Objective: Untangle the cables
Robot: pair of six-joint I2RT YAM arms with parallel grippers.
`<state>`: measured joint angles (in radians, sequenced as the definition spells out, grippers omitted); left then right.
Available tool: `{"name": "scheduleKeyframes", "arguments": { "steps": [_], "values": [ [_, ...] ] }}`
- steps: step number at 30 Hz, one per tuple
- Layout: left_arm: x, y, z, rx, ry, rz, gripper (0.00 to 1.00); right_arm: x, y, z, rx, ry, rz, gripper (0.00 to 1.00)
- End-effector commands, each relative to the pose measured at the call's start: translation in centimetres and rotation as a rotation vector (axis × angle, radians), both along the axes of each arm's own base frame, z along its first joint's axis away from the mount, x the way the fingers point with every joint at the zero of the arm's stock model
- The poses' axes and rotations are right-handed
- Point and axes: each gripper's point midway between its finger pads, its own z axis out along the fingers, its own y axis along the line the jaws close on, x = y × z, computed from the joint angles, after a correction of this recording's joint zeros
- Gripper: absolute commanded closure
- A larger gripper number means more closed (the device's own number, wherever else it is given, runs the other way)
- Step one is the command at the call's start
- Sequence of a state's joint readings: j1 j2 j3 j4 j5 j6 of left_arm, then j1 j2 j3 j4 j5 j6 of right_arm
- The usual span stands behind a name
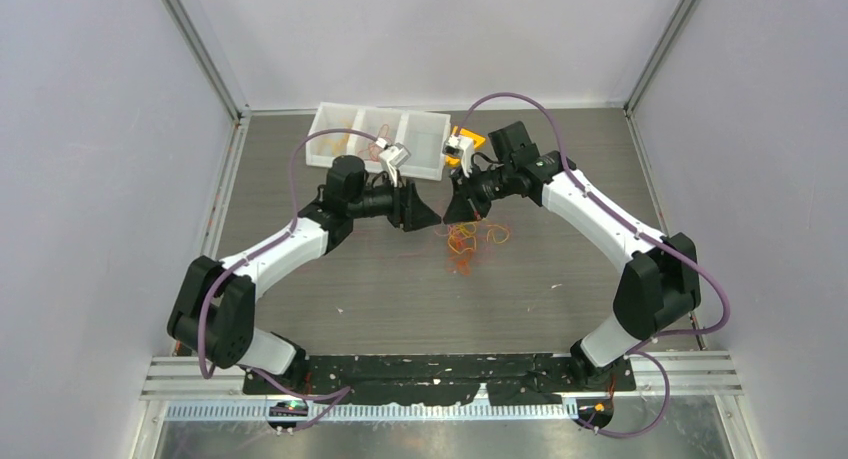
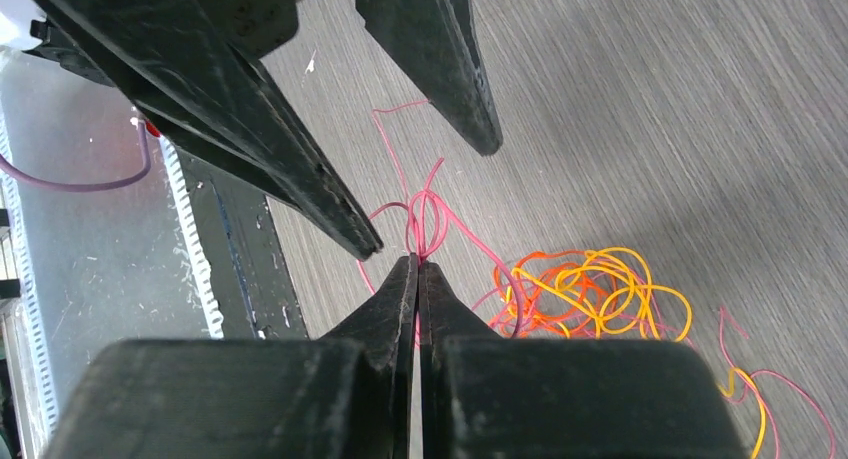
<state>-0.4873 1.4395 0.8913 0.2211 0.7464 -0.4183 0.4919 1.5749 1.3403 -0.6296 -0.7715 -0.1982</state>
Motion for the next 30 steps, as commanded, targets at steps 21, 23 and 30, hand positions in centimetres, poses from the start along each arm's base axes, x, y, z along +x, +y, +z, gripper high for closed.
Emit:
{"name": "scheduleKeyframes", "arguments": {
  "steps": [21, 23, 30],
  "values": [
    [-3.8, 0.4, 3.7, -0.067, -0.069, -0.037, 1.0, 3.5, -3.9, -4.9, -0.242, -0.106, -0.157, 0.89],
    [-4.6, 0.7, 4.6, -0.073, -0.089, -0.052, 1.0, 4.3, -4.4, -5.6, -0.267, -0.115, -0.19, 0.89],
    [-6.8, 1.7, 10.2, -0.127, -0.207, -0.087, 1.0, 6.1, -5.5, -9.0, -0.351, -0.126, -0.232, 0.89]
  ]
}}
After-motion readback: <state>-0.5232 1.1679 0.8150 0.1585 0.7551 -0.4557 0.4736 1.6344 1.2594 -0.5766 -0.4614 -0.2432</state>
